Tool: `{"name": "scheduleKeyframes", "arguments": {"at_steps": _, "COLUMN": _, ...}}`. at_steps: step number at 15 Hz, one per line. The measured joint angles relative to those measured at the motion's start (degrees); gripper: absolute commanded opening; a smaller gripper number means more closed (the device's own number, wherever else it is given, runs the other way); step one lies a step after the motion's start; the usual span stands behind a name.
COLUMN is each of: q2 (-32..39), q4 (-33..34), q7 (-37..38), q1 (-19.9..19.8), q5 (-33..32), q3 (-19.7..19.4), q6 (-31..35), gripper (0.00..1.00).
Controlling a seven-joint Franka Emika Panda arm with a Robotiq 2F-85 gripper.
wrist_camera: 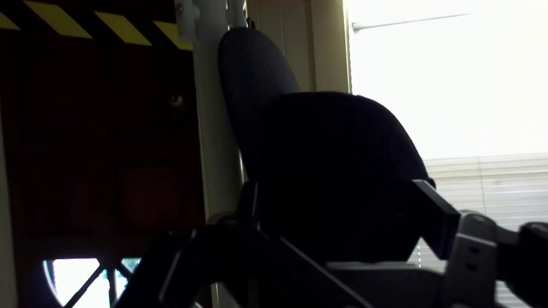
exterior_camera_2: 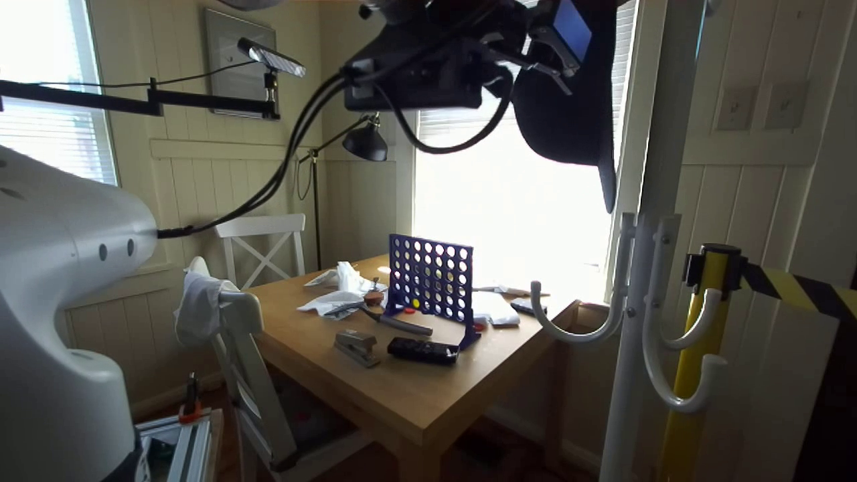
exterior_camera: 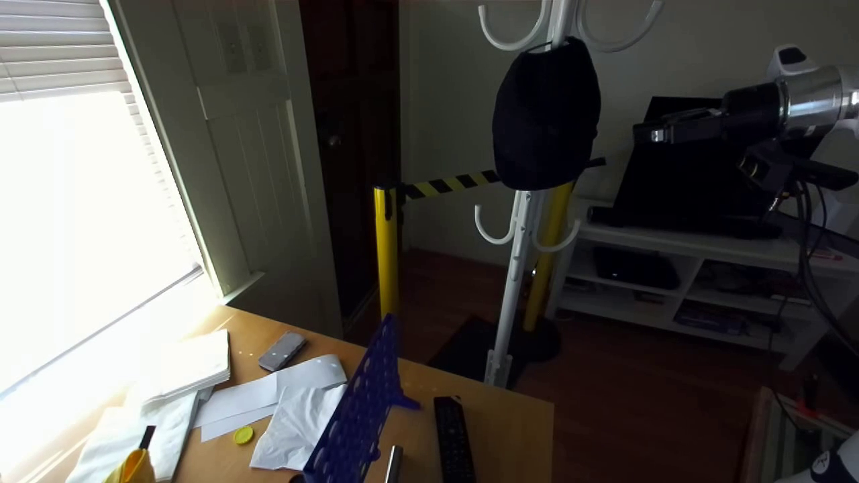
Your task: Hang the cap on the hanger
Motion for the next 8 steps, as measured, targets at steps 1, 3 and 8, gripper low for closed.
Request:
{"name": "scheduleKeyframes", "arguments": {"at_steps": 1, "q2": -0.3, "q4": 0.1, "q7": 4.1, "q1": -2.7, "q5": -4.5, "q3": 1.0, "q6": -3.2, "gripper": 1.0}}
{"name": "scheduleKeyframes", "arguments": {"at_steps": 3, "q2": -1.6, "q4": 0.5, "q7": 11.3, "q1": -8.2, "q5": -13.2, "q3": 2.6, "q6": -12.3, "gripper": 1.0}}
{"name": "scheduleKeyframes", "arguments": {"at_steps": 8, "q2": -4.7, "q4": 5.8, "q7": 24.7, "q1": -7.2, "q5": -32.5, "q3": -3.3, "q6": -33.7, "gripper": 1.0}}
